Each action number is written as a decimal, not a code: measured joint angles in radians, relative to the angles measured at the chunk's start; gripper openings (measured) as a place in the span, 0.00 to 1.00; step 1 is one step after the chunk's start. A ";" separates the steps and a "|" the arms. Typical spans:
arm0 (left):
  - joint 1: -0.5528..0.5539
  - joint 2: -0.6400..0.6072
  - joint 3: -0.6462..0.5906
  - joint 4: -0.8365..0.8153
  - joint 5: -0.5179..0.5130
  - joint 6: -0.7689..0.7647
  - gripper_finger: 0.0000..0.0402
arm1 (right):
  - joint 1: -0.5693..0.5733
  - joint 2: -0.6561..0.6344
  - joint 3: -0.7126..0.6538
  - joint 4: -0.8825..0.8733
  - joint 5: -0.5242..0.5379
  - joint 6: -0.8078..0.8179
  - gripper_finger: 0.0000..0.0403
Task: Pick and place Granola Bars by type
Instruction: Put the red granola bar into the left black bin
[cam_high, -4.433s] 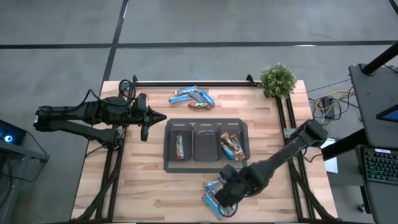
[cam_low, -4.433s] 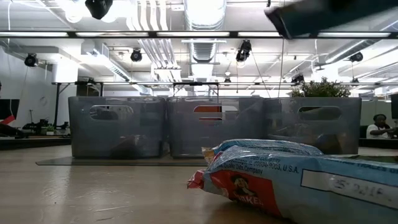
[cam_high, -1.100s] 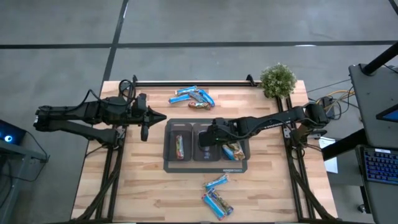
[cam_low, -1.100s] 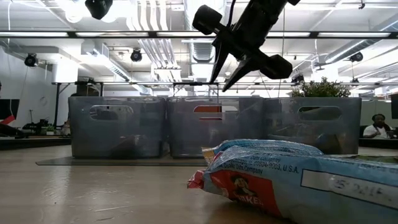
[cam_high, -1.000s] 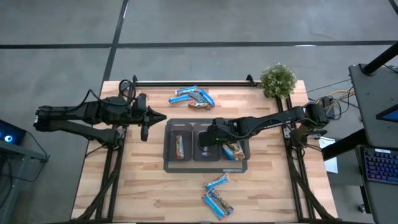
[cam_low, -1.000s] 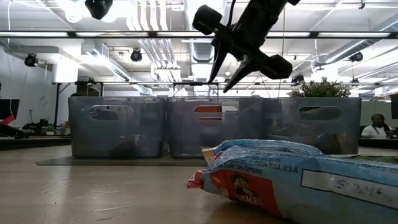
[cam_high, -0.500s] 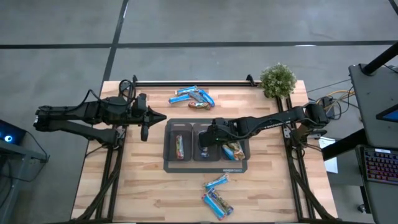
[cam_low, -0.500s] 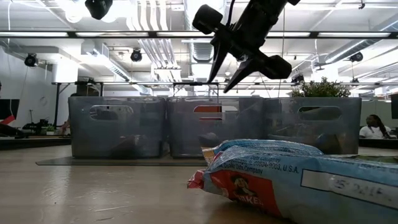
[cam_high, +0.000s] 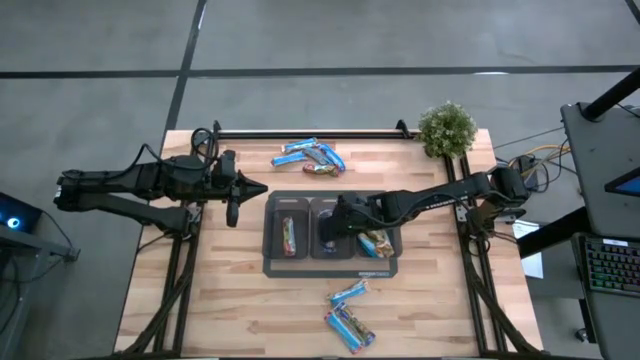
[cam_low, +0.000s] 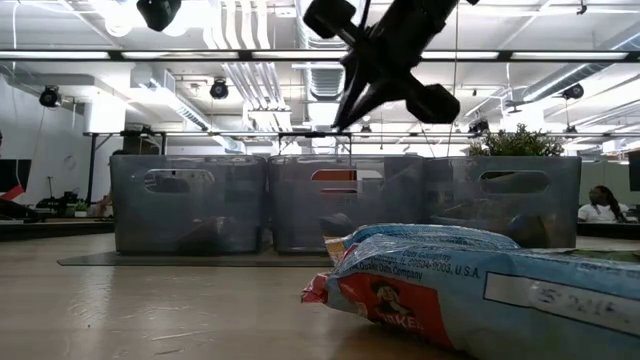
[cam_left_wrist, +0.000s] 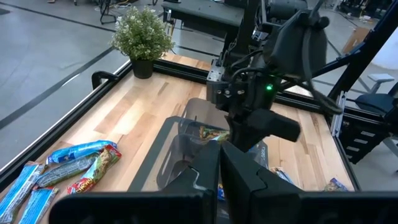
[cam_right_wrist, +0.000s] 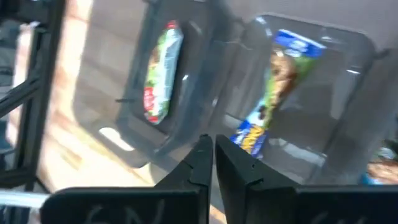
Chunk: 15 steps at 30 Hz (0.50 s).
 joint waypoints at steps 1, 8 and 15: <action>0.000 0.000 0.000 0.001 0.000 0.000 0.00 | 0.005 0.000 0.000 0.017 0.000 -0.008 0.02; 0.000 0.000 0.000 0.002 0.000 0.000 0.00 | 0.056 0.000 0.000 0.188 -0.002 -0.129 0.02; 0.000 0.000 0.000 0.001 0.000 0.000 0.00 | 0.131 -0.001 0.024 0.318 -0.003 -0.255 0.02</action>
